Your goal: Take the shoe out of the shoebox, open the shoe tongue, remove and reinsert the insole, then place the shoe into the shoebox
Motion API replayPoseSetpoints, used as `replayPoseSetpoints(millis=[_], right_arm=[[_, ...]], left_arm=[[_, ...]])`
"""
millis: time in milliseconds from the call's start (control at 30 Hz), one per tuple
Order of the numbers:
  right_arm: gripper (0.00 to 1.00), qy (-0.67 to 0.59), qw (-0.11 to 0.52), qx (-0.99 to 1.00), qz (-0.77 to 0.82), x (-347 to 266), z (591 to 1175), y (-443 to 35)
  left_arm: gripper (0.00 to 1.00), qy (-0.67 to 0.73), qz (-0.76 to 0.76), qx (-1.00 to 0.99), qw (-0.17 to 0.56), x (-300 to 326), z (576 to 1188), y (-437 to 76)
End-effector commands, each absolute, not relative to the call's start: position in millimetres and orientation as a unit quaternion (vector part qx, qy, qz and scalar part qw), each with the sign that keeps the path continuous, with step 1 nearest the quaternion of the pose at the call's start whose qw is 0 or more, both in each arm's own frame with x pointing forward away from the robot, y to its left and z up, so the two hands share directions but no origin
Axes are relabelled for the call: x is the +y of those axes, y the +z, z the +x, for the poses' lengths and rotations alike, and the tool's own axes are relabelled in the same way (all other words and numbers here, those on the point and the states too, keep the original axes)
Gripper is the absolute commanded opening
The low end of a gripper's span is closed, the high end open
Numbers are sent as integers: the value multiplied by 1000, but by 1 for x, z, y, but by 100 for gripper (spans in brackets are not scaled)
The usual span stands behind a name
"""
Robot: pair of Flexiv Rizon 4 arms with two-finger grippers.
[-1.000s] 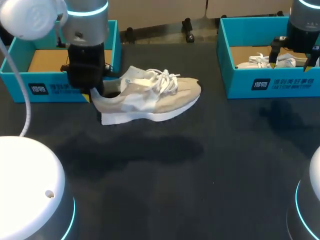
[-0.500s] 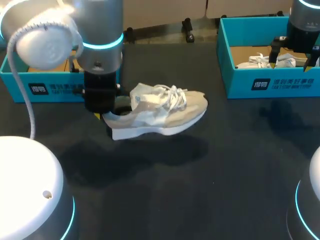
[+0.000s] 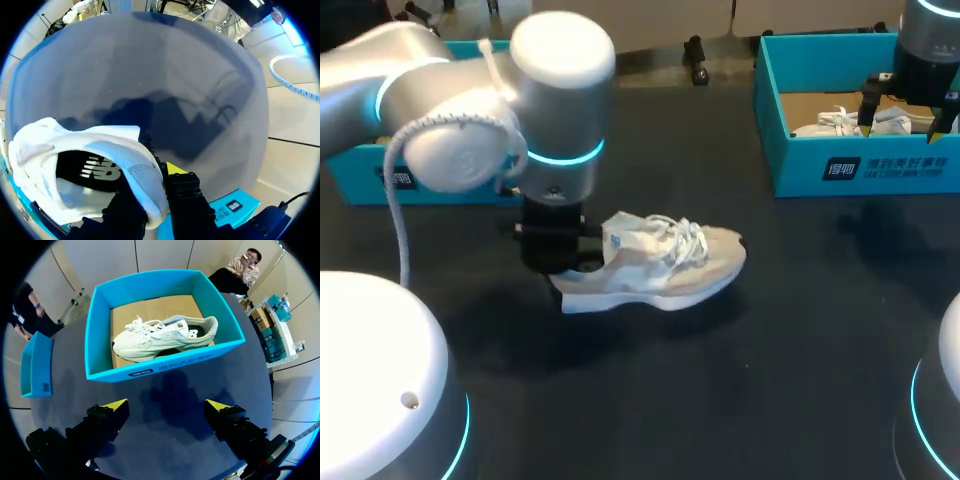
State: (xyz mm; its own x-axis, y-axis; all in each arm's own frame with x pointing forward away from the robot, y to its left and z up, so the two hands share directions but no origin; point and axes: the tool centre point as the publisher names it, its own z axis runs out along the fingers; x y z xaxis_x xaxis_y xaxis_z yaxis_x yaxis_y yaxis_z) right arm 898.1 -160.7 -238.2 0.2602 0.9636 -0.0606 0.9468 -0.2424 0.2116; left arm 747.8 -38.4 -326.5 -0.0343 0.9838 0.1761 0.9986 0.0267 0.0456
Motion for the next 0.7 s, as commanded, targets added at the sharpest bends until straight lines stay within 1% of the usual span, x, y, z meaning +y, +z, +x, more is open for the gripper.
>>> replayPoseSetpoints(millis=[33, 367, 600, 633, 667, 700], right_arm=[[100, 42, 104, 606, 787, -161, 897, -239], [100, 42, 104, 606, 787, -161, 897, -239], [100, 42, 104, 606, 787, -161, 897, -239], [100, 42, 104, 606, 787, -161, 897, -239], [100, 42, 104, 606, 787, -161, 897, -239], [100, 42, 104, 606, 787, -161, 897, -239]], left_arm=[[0, -79, -697, -710, 51, -48, 749, -343], [0, -92, -705, -701, 52, -55, 741, -368], [0, -94, -705, -700, 68, -57, 741, -380], [2, -93, -705, -700, 69, -57, 741, -380], [10, -94, -706, -699, 70, -57, 741, -381], [22, -96, -705, -699, 71, -57, 740, -381]])
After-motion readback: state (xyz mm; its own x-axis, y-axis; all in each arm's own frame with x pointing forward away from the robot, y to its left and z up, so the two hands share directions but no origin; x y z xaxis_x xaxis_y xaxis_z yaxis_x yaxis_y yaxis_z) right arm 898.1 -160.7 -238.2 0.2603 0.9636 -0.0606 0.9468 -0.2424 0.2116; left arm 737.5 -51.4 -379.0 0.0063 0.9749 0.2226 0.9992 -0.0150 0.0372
